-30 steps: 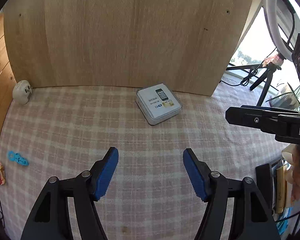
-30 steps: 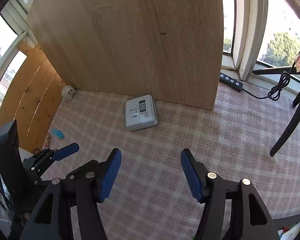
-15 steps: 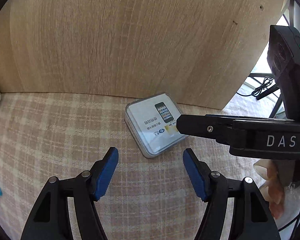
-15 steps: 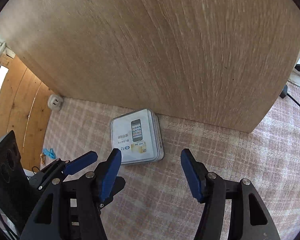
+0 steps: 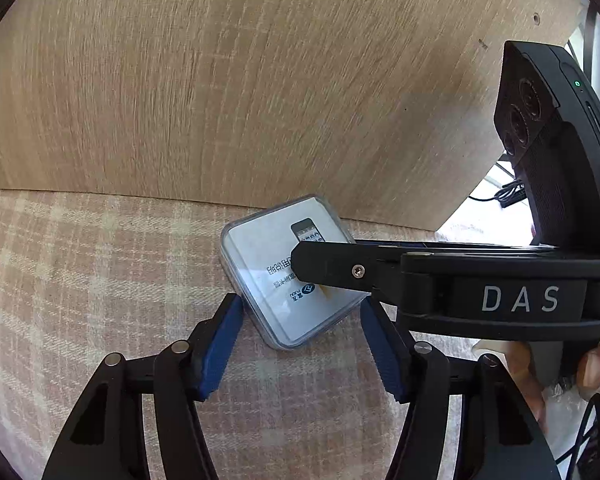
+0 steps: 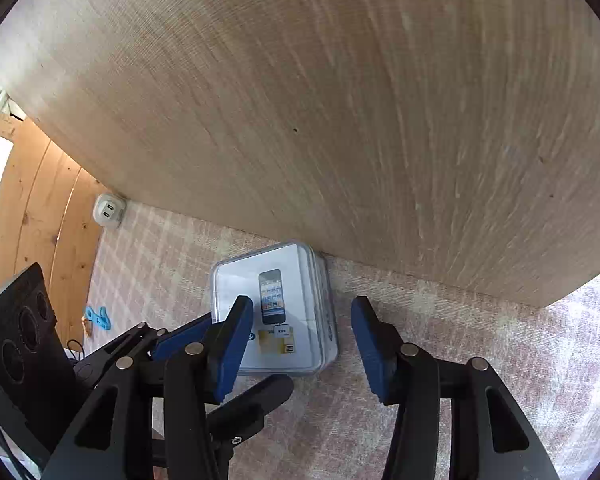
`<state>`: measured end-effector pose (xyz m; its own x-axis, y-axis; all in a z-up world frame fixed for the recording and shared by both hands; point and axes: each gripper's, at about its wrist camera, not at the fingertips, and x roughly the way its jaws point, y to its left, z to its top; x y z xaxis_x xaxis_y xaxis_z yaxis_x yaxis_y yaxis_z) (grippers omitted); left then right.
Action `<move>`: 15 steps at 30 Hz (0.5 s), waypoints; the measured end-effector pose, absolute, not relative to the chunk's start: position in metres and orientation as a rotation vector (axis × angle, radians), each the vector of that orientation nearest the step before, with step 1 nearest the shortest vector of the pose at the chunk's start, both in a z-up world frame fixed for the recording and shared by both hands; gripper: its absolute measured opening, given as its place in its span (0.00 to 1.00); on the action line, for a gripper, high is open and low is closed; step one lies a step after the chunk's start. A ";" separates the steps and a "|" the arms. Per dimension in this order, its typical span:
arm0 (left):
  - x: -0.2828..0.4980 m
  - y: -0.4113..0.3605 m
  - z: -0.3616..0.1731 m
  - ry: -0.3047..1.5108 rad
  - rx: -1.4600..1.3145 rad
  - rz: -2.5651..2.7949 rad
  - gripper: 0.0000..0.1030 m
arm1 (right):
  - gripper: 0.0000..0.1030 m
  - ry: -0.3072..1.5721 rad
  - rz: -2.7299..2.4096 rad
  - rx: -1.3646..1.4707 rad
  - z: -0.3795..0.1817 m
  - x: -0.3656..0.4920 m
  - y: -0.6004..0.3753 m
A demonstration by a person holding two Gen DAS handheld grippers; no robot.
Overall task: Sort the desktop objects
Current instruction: 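Grasp the white phone case box with the right tool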
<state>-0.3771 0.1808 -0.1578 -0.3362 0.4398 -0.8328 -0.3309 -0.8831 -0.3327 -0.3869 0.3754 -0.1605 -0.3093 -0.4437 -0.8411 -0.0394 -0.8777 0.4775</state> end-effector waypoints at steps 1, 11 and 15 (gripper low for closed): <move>-0.377 0.182 -0.158 -0.140 -1.442 2.236 0.63 | 0.39 -0.613 -2.265 1.670 -0.160 -0.387 0.374; -0.344 0.194 -0.139 -0.124 -1.414 2.232 0.57 | 0.39 -0.657 -2.236 1.668 -0.152 -0.364 0.373; -0.321 0.195 -0.120 -0.110 -1.378 2.233 0.57 | 0.39 -0.666 -2.249 1.644 -0.135 -0.344 0.374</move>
<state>-0.3209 0.1950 -0.1204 -0.3554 0.4599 -0.8138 -0.3775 -0.8671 -0.3251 -0.3443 0.3741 -0.1350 -0.3157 -0.4764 -0.8206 -0.0472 -0.8559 0.5150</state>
